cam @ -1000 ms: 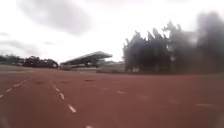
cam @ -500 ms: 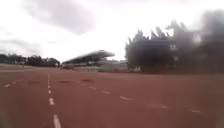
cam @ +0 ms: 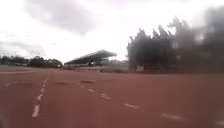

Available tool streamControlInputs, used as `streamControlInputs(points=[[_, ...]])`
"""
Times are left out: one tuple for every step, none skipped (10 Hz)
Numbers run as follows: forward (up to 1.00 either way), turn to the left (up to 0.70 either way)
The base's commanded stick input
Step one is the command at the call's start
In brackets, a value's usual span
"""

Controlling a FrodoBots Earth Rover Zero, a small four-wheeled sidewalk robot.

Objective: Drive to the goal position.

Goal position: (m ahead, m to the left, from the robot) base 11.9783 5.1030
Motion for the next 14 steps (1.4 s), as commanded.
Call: streamControlInputs(points=[[1.0, 0.0], [1.0, 0.0], [1.0, 0.0], [1.0, 0.0], [1.0, 0.0], [1.0, 0.0], [1.0, 0.0], [1.0, 0.0], [1.0, 0.0], [1.0, 0.0], [1.0, 0.0], [1.0, 0.0], [1.0, 0.0], [1.0, 0.0]])
